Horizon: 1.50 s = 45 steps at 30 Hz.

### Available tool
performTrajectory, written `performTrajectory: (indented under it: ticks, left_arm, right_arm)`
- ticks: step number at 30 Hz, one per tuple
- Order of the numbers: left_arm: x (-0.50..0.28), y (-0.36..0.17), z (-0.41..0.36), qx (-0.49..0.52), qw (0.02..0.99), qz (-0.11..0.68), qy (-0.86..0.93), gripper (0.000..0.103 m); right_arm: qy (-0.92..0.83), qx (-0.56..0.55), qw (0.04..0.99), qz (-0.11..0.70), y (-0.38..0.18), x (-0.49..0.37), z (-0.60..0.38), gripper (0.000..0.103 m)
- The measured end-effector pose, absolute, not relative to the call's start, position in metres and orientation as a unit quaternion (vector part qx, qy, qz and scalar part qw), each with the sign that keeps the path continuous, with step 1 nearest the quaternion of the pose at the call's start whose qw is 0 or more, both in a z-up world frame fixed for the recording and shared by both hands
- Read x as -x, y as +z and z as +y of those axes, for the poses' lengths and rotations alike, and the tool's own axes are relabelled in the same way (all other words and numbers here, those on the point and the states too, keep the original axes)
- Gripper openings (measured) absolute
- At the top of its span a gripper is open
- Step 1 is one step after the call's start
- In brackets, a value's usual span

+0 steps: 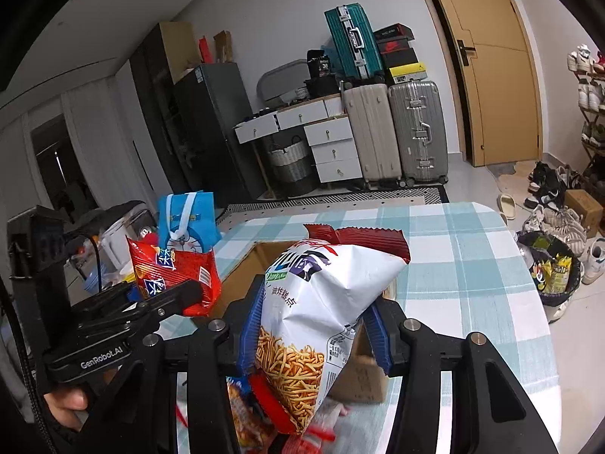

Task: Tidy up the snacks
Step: 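Lift both held bags and carry them over the cardboard box, then open both tools to drop the bags into the box, then move both tools back to the snack pile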

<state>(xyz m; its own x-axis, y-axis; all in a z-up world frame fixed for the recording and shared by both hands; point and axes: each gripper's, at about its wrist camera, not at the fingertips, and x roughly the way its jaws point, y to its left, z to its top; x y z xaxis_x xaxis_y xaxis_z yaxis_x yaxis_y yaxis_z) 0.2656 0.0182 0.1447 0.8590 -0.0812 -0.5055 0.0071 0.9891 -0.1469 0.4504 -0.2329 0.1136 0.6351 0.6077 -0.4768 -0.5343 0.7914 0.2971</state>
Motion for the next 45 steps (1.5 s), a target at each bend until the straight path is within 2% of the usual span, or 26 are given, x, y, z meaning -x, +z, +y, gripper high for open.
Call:
performTrajectory:
  ticks: [16, 24, 26, 28, 30, 32, 34, 36, 45]
  left_arm:
    - [-0.346, 0.097, 0.017, 0.056, 0.951, 0.302, -0.021, 0.048]
    - [-0.36, 0.087, 0.02, 0.054, 0.949, 0.311, -0.016, 0.049]
    - [-0.359, 0.088, 0.02, 0.055, 0.948, 0.313, -0.022, 0.056]
    - [-0.352, 0.088, 0.024, 0.055, 0.949, 0.311, -0.02, 0.075]
    - [-0.341, 0.091, 0.024, 0.048, 0.953, 0.3, -0.017, 0.083]
    - [-0.333, 0.092, 0.026, 0.041, 0.953, 0.298, -0.018, 0.086]
    - [-0.321, 0.093, 0.028, 0.037, 0.955, 0.295, -0.02, 0.095]
    - [-0.302, 0.096, 0.031, 0.038, 0.958, 0.283, -0.017, 0.102]
    - [-0.23, 0.102, 0.035, 0.037, 0.961, 0.274, -0.015, 0.102]
  right_arm:
    - [0.304, -0.051, 0.896, 0.319, 0.078, -0.502, -0.203, 0.049]
    - [0.314, -0.037, 0.889, 0.331, 0.066, -0.508, -0.19, 0.05]
    - [0.315, -0.035, 0.891, 0.325, 0.066, -0.505, -0.19, 0.055]
    - [0.311, -0.031, 0.895, 0.318, 0.068, -0.501, -0.195, 0.06]
    - [0.312, -0.031, 0.897, 0.312, 0.07, -0.497, -0.201, 0.072]
    - [0.311, -0.036, 0.899, 0.307, 0.072, -0.491, -0.211, 0.09]
    - [0.312, -0.031, 0.899, 0.306, 0.074, -0.484, -0.219, 0.1]
    - [0.321, -0.021, 0.897, 0.302, 0.076, -0.475, -0.227, 0.102]
    - [0.308, -0.037, 0.901, 0.303, 0.068, -0.42, -0.273, 0.103]
